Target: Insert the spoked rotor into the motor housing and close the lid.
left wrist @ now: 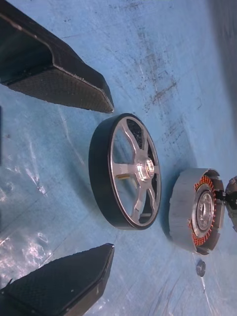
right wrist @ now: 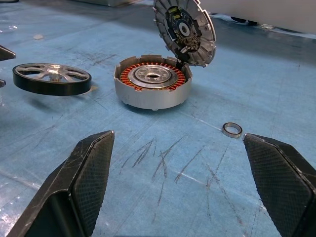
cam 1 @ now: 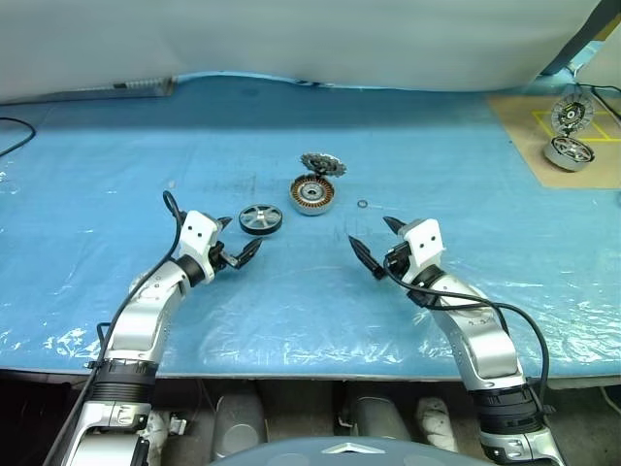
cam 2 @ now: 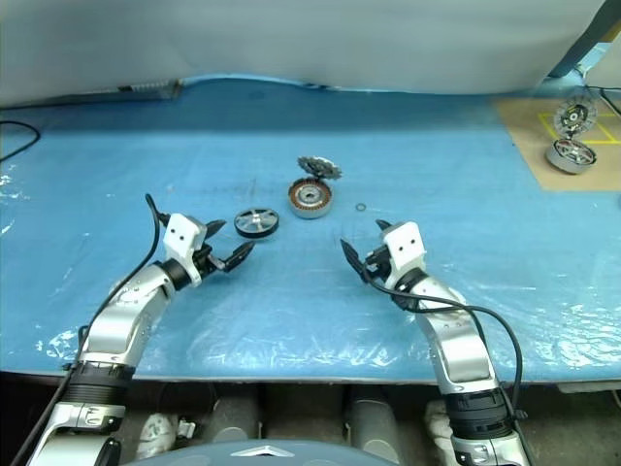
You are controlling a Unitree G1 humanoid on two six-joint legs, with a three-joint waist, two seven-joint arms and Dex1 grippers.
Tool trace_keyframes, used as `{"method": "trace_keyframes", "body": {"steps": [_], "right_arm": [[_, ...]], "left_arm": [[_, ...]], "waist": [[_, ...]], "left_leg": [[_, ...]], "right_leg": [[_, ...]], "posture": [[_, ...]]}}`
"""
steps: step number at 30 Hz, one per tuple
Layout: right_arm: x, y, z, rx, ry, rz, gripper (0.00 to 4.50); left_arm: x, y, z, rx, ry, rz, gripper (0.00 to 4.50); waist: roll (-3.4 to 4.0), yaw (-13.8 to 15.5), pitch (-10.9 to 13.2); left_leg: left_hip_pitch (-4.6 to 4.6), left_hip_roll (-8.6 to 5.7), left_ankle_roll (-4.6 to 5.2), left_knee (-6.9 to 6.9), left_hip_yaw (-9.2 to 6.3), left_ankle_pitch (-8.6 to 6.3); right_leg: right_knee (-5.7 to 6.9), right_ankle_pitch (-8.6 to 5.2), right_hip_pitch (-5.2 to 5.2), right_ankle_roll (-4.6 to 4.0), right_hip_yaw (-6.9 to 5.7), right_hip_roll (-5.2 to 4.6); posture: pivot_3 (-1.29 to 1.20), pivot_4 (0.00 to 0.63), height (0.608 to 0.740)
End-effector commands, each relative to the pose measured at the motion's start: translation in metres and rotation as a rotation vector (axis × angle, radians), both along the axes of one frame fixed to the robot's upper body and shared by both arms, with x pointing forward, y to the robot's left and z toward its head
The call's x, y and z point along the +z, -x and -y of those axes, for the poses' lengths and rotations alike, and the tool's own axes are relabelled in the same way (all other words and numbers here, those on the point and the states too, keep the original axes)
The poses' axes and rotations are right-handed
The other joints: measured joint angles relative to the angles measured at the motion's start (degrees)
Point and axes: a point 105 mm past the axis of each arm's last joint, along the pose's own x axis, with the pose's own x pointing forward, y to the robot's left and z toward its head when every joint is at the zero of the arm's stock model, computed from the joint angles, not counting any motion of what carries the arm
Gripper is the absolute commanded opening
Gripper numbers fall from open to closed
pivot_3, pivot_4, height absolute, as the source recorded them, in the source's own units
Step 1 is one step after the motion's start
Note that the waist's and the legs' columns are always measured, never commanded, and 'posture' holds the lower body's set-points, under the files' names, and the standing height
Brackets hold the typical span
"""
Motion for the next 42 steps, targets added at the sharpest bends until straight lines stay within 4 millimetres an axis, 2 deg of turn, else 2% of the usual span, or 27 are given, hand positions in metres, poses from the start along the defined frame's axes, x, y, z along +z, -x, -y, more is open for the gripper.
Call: {"method": "trace_keyframes", "body": {"steps": [1,42], "right_arm": [[0.0111,0.0005,-0.0032,0.014,0.003,0.050,4.41],[0.0093,-0.0047,-0.0080,0.074,0.050,0.031,4.41]], "left_arm": [[0.0067,0.0005,-0.0011,-0.006,-0.002,0.038,4.50],[0.0051,0.0029,-0.0019,-0.025,0.010,0.048,4.50]], "waist": [[0.00,0.00,0.00],[0.00,-0.02,0.00]], "left_leg": [[0.00,0.00,0.00,0.00,0.00,0.00],[0.01,0.00,0.00,0.03,0.00,0.00]], "right_leg": [[0.00,0.00,0.00,0.00,0.00,0.00],[0.03,0.00,0.01,0.00,0.00,0.00]], "posture": [[0.00,0.150,0.740],[0.00,0.150,0.740]]}}
